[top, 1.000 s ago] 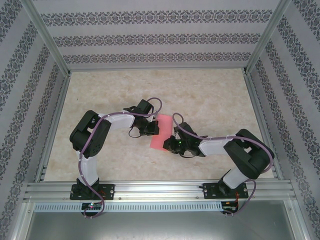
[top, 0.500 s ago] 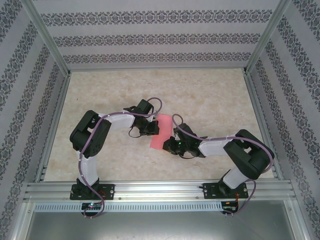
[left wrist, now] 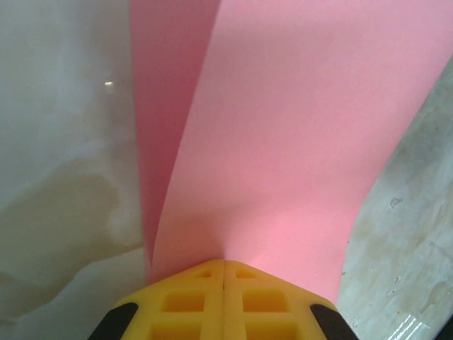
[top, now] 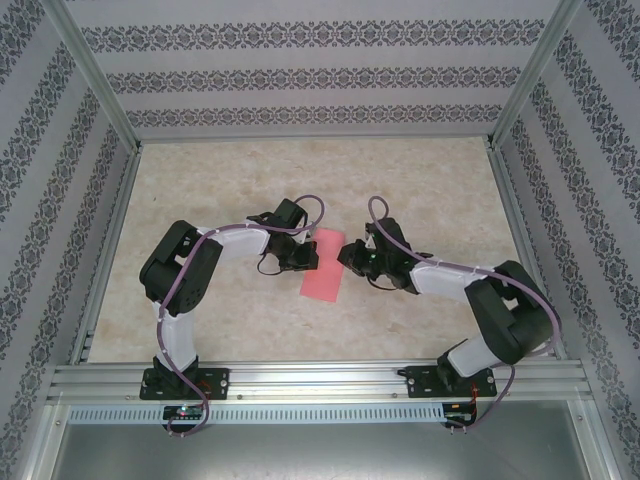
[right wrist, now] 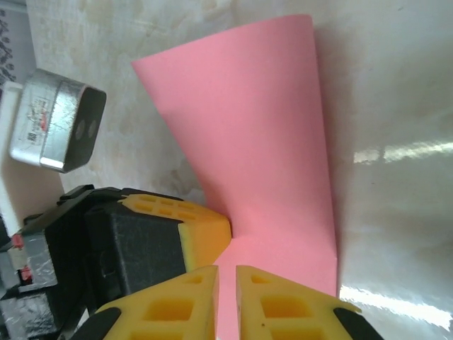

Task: Fold a paper plane with a square sheet of paper (pick it up from the middle)
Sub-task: Fold the square sheet of paper in half at the center of the table.

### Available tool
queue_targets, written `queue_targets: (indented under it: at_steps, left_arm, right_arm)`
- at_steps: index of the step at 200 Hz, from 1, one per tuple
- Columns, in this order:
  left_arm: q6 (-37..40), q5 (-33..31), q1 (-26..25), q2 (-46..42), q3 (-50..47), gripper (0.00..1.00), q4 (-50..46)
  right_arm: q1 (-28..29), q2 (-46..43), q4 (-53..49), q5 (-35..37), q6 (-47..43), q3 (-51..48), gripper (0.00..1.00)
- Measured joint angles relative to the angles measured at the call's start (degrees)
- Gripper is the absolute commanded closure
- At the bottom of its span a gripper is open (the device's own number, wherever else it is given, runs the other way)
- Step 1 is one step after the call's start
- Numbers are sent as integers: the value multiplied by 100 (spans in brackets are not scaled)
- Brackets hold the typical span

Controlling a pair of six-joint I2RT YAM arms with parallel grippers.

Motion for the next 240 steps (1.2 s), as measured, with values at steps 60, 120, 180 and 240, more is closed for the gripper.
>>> queue_targets:
  at_steps: [60, 120, 180, 240]
  left_arm:
    - [22, 0, 0, 15, 26, 100, -37]
    - [42, 2, 0, 20, 26, 100, -37]
    - [85, 2, 0, 20, 26, 100, -37]
    - [109, 2, 0, 20, 26, 100, -37]
  right_arm:
    - [-39, 739, 164, -192, -149, 164, 85]
    - [-105, 1034, 144, -251, -262, 190, 85]
    - [-168, 664, -411, -262, -446, 706, 84]
    - [-302, 1263, -306, -297, -501, 846, 85]
